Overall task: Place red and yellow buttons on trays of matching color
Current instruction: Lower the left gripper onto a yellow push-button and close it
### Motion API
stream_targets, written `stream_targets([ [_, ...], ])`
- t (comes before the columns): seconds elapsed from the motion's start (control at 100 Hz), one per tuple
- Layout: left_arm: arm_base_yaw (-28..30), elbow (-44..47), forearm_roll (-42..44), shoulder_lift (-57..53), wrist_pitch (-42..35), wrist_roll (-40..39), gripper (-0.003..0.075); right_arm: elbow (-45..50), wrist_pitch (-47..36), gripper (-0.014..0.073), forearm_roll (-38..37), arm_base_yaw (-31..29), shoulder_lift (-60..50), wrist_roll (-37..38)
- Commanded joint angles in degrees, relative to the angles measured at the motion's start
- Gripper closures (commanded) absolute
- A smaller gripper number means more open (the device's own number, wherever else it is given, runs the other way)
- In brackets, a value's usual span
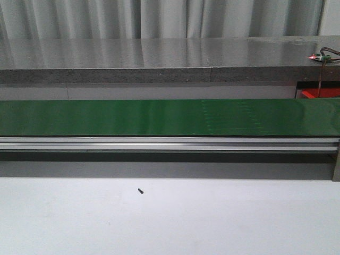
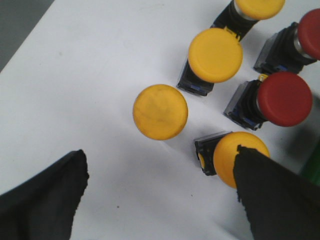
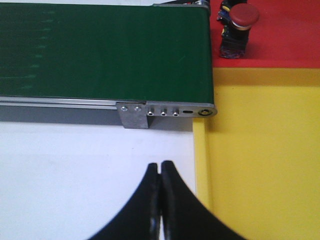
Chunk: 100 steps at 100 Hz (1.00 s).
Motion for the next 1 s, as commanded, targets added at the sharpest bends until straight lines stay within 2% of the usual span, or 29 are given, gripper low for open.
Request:
stream_targets([
  [0.0, 0.13, -2.61, -0.59, -0.78, -2.69, -0.78, 0.0134, -1.36, -3.50, 0.0659, -0.39, 0.04, -0.12, -0.12],
  [0.63, 0.61, -4.76, -0.99, 7.25, -9.17, -0.87, 0.0148, -1.36, -3.55, 0.0659, -0.39, 0.04, -0.12, -0.12],
  [0.73, 0.61, -4.76, -0.99, 7.25, -9.42, -0.87, 0.0244, -1.36, -3.55, 0.0659, -0.39, 0.04, -0.12, -0.12],
  [0.91, 0.61, -4.76, -0.99, 7.25, -10.62, -0.87, 0.0497, -1.36, -3.55, 0.0659, -0.39, 0.04, -0.12, -0.12],
  [0.99, 0.61, -4.76, -0.99, 7.25, -10.62, -0.87, 0.0552, -1.36, -3.55, 0.0659, -0.39, 0.04, -0.12, -0.12],
])
